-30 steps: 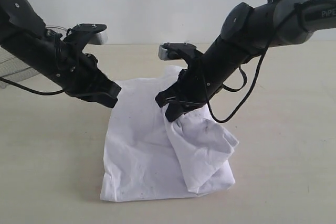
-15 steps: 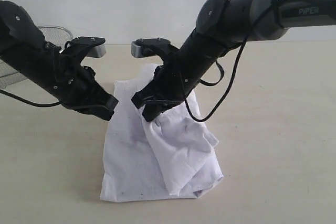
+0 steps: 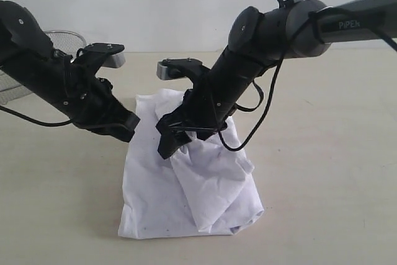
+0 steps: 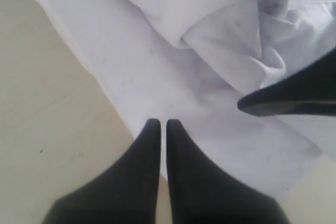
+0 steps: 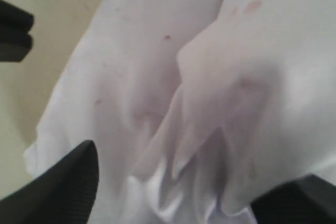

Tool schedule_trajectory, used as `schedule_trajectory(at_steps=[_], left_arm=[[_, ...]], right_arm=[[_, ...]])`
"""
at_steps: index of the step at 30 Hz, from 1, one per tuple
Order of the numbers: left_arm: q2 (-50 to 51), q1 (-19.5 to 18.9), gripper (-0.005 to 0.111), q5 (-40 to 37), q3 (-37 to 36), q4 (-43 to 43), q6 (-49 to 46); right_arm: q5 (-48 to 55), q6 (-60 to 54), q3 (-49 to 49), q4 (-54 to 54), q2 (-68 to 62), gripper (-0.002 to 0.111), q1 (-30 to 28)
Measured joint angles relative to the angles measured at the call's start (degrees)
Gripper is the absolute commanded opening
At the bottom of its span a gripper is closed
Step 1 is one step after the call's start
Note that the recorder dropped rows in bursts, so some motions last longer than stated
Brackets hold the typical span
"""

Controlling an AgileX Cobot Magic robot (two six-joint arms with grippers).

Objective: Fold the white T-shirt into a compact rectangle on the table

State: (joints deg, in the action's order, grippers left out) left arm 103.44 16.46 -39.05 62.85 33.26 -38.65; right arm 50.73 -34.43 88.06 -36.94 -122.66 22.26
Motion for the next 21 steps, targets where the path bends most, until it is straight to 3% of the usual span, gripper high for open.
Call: schedule_trajectory(at_steps=[7, 11, 14, 16, 21], left_arm=[[0.0, -0.4, 0.005, 0.9, 0.0, -0.7, 0.0], [0.0, -0.5, 0.005, 1.0, 0.0, -1.1, 0.0], [0.0, -0.5, 0.005, 1.5, 0.0, -1.1, 0.0], [0.0, -0.5, 0.005, 1.6, 0.0, -1.1, 0.0], [0.0, -0.5, 0.005, 2.1, 0.0, -1.2, 0.0]], right_arm=[[6.9, 2.0, 4.0, 2.1, 6.2, 0.032, 0.0], [7.8, 6.8, 4.9, 13.1, 10.9, 0.001, 0.0], [11.2, 13.0, 4.9, 27.4, 13.9, 0.000, -0.2], [14.4, 14.9, 4.8, 30.4, 14.0, 0.000, -2.5], [13.9, 13.6, -3.3, 26.6, 14.0, 0.000, -6.4]])
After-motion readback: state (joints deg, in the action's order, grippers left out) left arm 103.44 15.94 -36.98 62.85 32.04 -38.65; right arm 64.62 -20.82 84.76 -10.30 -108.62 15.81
